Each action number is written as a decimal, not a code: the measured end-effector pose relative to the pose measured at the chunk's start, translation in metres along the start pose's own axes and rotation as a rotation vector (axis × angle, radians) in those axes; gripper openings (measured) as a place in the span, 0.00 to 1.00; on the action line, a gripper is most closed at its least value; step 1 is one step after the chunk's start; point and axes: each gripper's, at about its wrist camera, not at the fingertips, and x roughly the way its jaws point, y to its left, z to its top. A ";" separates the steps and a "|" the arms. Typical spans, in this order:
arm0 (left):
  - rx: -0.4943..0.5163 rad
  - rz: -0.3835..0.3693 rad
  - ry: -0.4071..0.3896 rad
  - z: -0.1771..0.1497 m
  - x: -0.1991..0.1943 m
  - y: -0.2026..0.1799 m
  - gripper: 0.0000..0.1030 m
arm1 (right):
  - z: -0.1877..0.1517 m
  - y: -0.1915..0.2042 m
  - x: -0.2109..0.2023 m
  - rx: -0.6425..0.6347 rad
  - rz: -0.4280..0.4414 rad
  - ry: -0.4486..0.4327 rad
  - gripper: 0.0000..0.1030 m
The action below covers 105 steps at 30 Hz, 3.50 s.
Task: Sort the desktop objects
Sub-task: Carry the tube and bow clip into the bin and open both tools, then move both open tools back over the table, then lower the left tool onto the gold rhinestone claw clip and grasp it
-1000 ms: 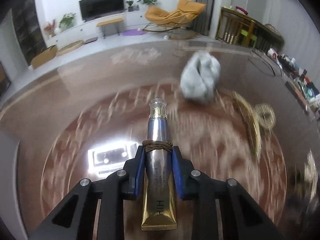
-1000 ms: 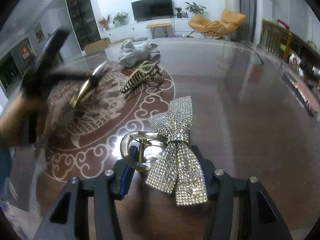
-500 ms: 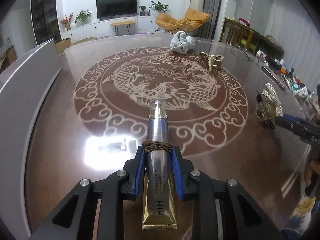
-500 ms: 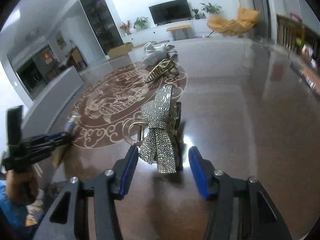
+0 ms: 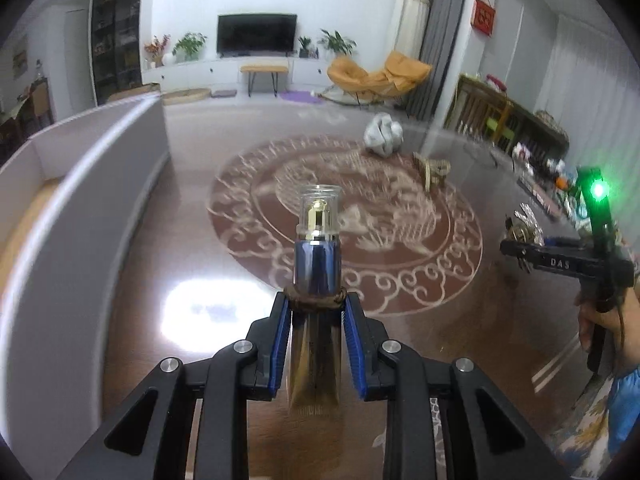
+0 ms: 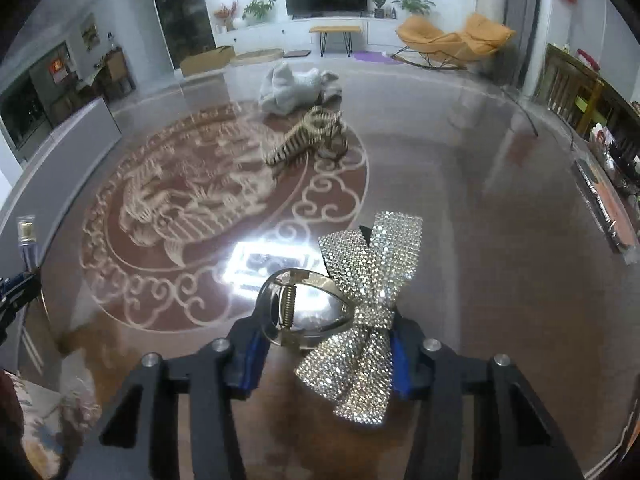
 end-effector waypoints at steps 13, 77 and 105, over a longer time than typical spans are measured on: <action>-0.205 0.085 -0.254 0.004 -0.159 0.123 0.25 | 0.069 0.182 -0.105 -0.218 0.348 -0.165 0.49; 0.080 0.079 0.201 -0.001 0.093 -0.059 0.97 | -0.026 -0.031 0.042 0.039 -0.098 -0.023 1.00; 0.202 -0.308 0.194 0.164 0.225 -0.126 1.00 | -0.026 -0.032 0.042 0.039 -0.098 -0.023 1.00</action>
